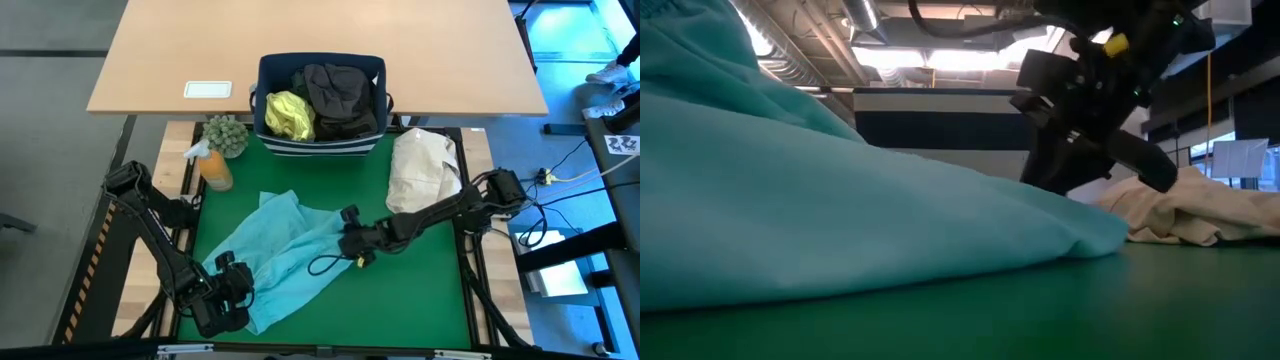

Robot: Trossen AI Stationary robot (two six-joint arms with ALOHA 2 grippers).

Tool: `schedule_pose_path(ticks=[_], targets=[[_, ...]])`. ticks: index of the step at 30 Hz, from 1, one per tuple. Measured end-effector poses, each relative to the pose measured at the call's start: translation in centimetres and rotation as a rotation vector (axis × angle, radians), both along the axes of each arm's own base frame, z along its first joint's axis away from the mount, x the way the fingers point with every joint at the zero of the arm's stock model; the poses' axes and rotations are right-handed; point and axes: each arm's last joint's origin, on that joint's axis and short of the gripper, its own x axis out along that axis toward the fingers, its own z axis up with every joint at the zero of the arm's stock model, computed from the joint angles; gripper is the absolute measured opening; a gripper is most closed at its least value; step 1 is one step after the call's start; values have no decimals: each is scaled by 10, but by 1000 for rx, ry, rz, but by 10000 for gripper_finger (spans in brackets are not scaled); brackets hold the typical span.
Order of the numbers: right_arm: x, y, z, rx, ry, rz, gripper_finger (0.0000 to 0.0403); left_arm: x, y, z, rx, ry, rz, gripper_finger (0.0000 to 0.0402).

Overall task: Fold laundry
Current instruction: Fold the blue shorts

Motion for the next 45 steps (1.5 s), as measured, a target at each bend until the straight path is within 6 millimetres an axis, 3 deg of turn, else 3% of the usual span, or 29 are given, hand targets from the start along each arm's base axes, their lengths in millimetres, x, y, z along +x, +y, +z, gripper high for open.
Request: schedule_pose_path(ticks=[2,7,13,22,28,31,37,45], targets=[[-3,0,-1,-7,32,-2,12,0,0,0,-2,-1,1,6],[-15,1,3,6,91,-71,7,2,-3,1,-31,-26,-1,4],[-43,20,27,-16,88,-95,3,11,-9,5,-97,-92,-33,2],[-101,46,72,-61,-22,-152,2,53,-19,3,-132,-263,-208,2],[-121,50,101,-68,-189,-123,1,76,-31,-4,-107,-395,-340,2],[-111,47,116,-91,-259,-89,1,72,-39,1,-49,-472,-357,2],[-68,23,139,-74,-393,-3,1,41,-59,21,73,-530,-304,2],[-9,-34,134,6,-535,8,0,-8,-63,37,178,-425,-122,2]])
